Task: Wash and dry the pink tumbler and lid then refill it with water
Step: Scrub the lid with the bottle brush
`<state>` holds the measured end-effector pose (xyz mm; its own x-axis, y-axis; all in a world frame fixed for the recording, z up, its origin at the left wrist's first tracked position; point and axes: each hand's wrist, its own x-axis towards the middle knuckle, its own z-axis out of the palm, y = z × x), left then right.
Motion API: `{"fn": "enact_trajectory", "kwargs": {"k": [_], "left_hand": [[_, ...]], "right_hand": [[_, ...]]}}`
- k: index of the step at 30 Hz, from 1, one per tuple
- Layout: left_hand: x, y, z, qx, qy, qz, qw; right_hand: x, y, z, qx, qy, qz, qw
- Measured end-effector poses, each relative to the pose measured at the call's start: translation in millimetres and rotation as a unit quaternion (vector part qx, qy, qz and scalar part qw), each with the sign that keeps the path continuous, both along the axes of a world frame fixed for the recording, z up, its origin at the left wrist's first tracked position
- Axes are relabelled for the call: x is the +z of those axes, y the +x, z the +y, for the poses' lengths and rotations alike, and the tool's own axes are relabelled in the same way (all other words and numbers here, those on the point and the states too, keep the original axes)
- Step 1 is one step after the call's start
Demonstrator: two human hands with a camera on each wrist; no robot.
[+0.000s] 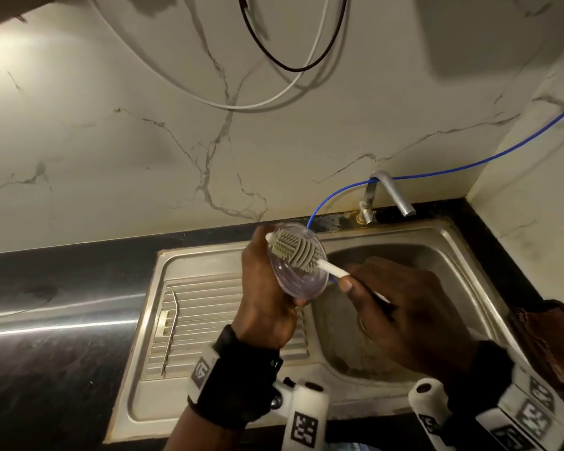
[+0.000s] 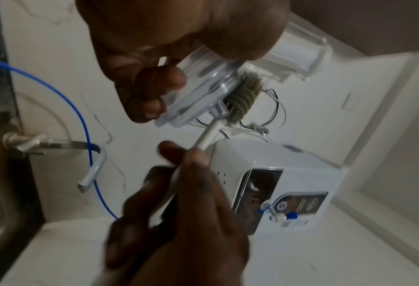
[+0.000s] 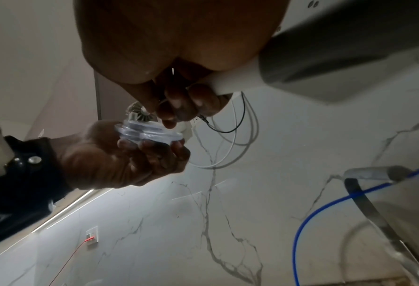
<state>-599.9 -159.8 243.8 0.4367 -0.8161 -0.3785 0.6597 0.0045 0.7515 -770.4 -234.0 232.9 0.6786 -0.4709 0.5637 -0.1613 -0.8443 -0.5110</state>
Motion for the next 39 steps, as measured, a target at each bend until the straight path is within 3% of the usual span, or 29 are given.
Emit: {"fn": "enact_trajectory", "kwargs": {"k": [3,8,10,13,18,20,25,30,32,34,39], "left_hand": [[1,-2,2,0.011,-0.018,0.004,1.000],[4,20,7,0.062,-0.083,-0.139,0.985],[-1,14,7,0.052,-0.086,-0.103,0.990],[0,-7,7,-0.012,-0.011,-0.030,0.999],[-3,3,3,0.032,-0.092,-0.053,0.994],[-2,14,2,0.057,-0.109,-0.024,0.992],[-7,-6,3,0.037,-0.022,-0.018,0.999],[-5,6,5,0.035,-0.103,0.043,0.993],[-2,10,6,0.047,-0.110,0.020,0.993],[3,8,9,0.052,-0.117,-0.073,0.989],[-7,-4,10,0.075,-0.104,-0.020,0.992]], "right_hand": [[3,6,-1,-0.010,-0.014,0.005,1.000],[-13,-10,-9,-0.008,0.006,0.000,1.000],[-15,-9,-8,-0.021,-0.004,0.002,1.000],[-10,4,-8,-0.047,-0.033,-0.009,0.998],[-14,-2,-12,-0.043,-0.020,0.001,0.999],[-20,-9,-12,-0.036,-0.006,0.009,0.999],[-14,0,-8,-0.054,-0.004,-0.008,0.999],[-16,-4,-6,-0.039,0.013,-0.006,0.999],[-21,-11,-5,-0.038,0.020,0.001,0.999],[-24,-13,-3,-0.044,0.014,0.008,0.999],[-15,-4,-1,-0.070,0.048,0.008,0.996]]}}
